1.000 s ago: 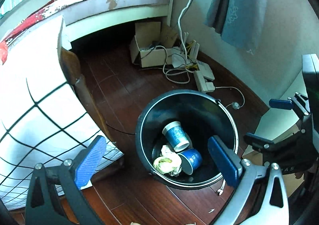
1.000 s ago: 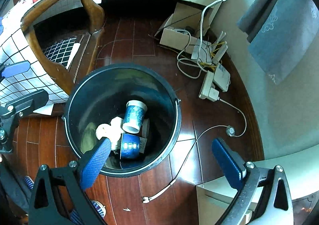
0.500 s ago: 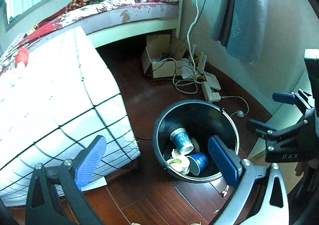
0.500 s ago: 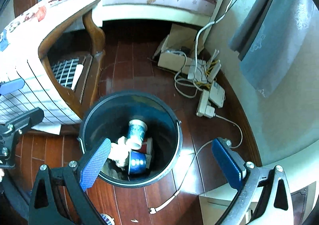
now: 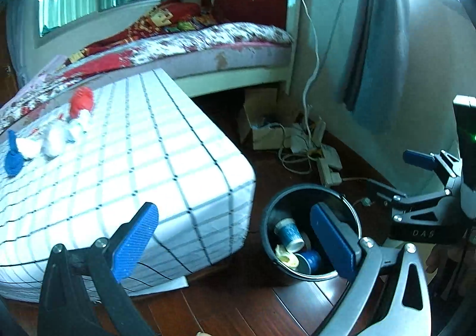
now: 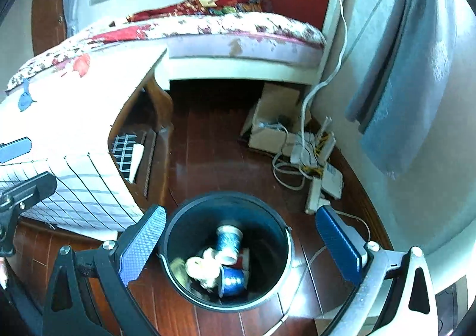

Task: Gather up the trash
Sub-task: 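Move both tools back from the bin to the table, then grasp the blue sock with the left tool while the right tool grasps the light-blue shoe, then carry the blue sock and light-blue shoe over the black bin with both tools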

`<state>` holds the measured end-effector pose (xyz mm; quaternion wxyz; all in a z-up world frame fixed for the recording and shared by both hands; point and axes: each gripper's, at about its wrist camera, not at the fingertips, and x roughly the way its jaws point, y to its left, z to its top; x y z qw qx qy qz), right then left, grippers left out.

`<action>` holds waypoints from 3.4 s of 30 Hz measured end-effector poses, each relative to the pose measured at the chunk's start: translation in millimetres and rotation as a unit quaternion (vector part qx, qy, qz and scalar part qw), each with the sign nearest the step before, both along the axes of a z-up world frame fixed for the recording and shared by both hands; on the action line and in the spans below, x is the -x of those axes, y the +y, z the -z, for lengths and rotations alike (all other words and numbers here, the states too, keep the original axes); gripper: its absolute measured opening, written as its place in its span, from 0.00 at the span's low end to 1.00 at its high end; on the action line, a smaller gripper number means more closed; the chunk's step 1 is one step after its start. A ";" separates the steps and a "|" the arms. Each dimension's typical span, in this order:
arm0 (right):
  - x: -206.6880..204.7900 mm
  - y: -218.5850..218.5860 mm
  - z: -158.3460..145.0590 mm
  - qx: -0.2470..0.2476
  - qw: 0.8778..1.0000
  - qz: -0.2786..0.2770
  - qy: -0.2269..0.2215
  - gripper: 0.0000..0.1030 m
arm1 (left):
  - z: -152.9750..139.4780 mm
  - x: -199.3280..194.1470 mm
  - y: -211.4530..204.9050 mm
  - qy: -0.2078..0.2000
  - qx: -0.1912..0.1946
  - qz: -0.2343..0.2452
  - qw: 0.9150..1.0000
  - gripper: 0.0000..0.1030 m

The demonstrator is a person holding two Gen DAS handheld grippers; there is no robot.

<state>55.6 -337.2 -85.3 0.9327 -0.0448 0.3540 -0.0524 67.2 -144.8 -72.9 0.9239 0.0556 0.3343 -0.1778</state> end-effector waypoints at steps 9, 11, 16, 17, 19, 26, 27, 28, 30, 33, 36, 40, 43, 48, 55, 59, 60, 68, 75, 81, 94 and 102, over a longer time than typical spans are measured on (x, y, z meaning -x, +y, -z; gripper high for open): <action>-19.9 47.9 -16.4 -0.011 0.999 -0.042 -0.020 0.99 | -14.5 -9.3 51.0 -0.022 0.008 -0.053 0.998 0.99; -24.2 62.2 -18.4 -0.010 0.998 -0.056 -0.023 0.99 | -15.7 -10.3 61.3 -0.024 0.009 -0.063 0.998 0.99; -33.1 96.5 -22.1 -0.015 0.995 -0.090 -0.029 0.99 | -16.2 -11.8 95.2 -0.028 0.008 -0.095 0.995 0.99; -35.4 102.0 -23.1 -0.018 0.995 -0.095 -0.030 0.99 | -15.6 -12.3 102.7 -0.029 0.008 -0.104 0.994 0.99; -41.2 115.7 -25.9 -0.027 0.994 -0.104 -0.033 0.99 | -15.8 -13.1 114.6 -0.030 0.008 -0.116 0.993 0.99; -57.7 155.3 -29.9 -0.052 0.989 -0.128 -0.044 0.99 | -15.9 -14.7 161.9 -0.034 0.003 -0.154 0.988 0.99; -60.6 162.2 -30.0 -0.055 0.988 -0.134 -0.045 0.99 | -16.1 -14.8 167.7 -0.036 0.002 -0.159 0.987 0.99; -62.6 168.7 -30.3 -0.057 0.988 -0.139 -0.046 0.99 | -15.9 -15.5 175.4 -0.036 0.002 -0.165 0.986 0.99; -67.9 181.2 -30.5 -0.063 0.985 -0.152 -0.047 0.99 | -14.6 -16.7 194.5 -0.035 -0.002 -0.183 0.982 0.99; -78.3 205.4 -28.4 -0.059 0.984 -0.163 -0.046 0.99 | -12.8 -21.0 218.5 -0.031 -0.005 -0.203 0.979 0.99; -93.4 221.3 -27.6 -0.075 0.983 -0.165 -0.041 0.99 | -12.4 -25.1 241.1 -0.028 -0.005 -0.222 0.975 0.99; -115.4 243.0 -34.2 -0.093 0.980 -0.169 -0.051 0.99 | -10.4 -34.2 264.1 -0.023 -0.005 -0.241 0.970 0.99; -140.8 261.1 -37.8 -0.080 0.980 -0.181 -0.030 0.99 | -5.6 -46.8 278.7 -0.009 -0.002 -0.250 0.968 0.87; -181.2 280.8 -39.8 -0.080 0.978 -0.194 -0.013 0.88 | 3.2 -71.8 294.9 0.012 0.000 -0.252 0.968 0.71; -231.1 307.1 -26.4 -0.078 0.972 -0.219 0.018 0.65 | 5.5 -122.3 323.2 0.023 0.015 -0.271 0.962 0.71; -252.1 313.9 -15.8 -0.082 0.971 -0.223 0.035 0.60 | 6.6 -150.0 334.0 0.024 0.015 -0.272 0.962 0.71; -257.8 316.0 -13.1 -0.082 0.970 -0.224 0.041 0.60 | 7.1 -156.6 337.1 0.026 0.018 -0.273 0.961 0.71; -289.2 329.3 4.2 -0.076 0.965 -0.235 0.083 0.54 | 19.9 -193.8 352.3 0.054 0.023 -0.283 0.957 0.70; -296.7 328.1 11.3 -0.081 0.963 -0.243 0.091 0.42 | 26.3 -215.1 359.8 0.075 0.028 -0.283 0.956 0.60; -299.2 328.6 11.3 -0.060 0.962 -0.249 0.094 0.34 | 24.8 -217.9 358.0 0.079 0.026 -0.275 0.958 0.47; -261.5 301.7 -19.5 -0.069 0.962 -0.259 0.057 0.28 | 5.2 -165.6 355.9 0.046 0.006 -0.280 0.959 0.43; -209.8 294.8 -44.5 -0.051 0.962 -0.268 0.012 0.27 | -6.8 -124.2 339.5 0.022 0.000 -0.277 0.960 0.43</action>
